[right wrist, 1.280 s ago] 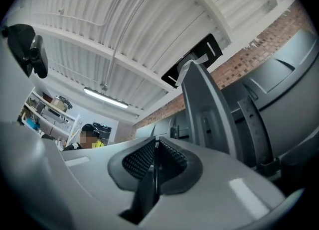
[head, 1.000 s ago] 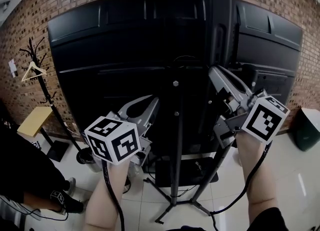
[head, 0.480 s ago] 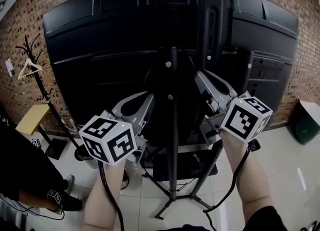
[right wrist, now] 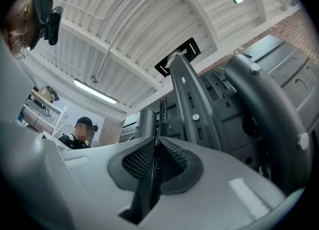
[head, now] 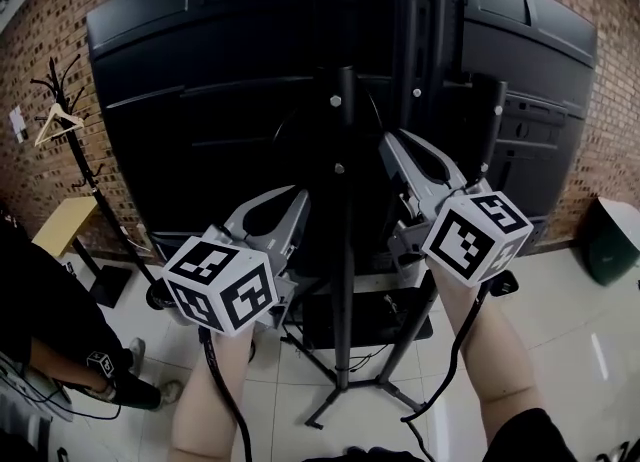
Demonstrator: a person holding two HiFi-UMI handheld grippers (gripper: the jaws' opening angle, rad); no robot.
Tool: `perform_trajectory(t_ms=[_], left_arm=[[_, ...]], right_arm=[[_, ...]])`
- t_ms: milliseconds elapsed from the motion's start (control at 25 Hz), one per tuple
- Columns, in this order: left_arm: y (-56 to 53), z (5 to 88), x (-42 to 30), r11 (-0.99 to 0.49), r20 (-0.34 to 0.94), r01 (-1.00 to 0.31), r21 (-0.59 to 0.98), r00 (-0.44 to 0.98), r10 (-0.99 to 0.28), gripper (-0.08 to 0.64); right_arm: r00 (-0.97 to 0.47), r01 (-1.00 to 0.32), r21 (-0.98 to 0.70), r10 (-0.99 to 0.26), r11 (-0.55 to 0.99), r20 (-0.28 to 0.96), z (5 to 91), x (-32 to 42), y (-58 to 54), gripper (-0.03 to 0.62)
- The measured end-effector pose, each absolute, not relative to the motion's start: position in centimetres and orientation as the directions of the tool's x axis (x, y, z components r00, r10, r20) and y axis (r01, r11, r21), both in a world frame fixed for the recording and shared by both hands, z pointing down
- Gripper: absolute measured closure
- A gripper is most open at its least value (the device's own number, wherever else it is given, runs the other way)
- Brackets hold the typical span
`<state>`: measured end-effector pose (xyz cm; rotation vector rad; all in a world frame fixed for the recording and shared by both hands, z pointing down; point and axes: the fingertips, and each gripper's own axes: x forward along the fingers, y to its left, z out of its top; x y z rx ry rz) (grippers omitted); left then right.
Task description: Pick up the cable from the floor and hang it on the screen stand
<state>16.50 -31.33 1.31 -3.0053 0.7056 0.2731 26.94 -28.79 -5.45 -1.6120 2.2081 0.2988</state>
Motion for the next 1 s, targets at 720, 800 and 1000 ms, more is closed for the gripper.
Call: perform_trajectory(t_ms=[720, 800, 1000], left_arm=[[-30.4, 2.6, 15.2, -0.874, -0.163, -0.486, 0.018, 0.861, -0.482, 0.555], [-30.5, 2.9, 15.5, -0.870, -0.154, -0.494, 0.017, 0.858, -0.490, 0.555], [-29.9, 4.5, 15.7, -0.854, -0.142, -0.520, -0.009, 0.846, -0.514, 0.554]], right_arm=[[-0.197, -0.972, -0.039, -0.900, 0.230, -0.389, -1.2, 27.1, -27.7, 0.563], [-0.210, -0.971, -0.029, -0.908, 0.236, -0.361, -0.3, 26.5, -27.5, 0.564], [-0.241, -0.970, 0.042, -0.928, 0.239, -0.285, 3.1, 24.2, -26.4, 0.566]])
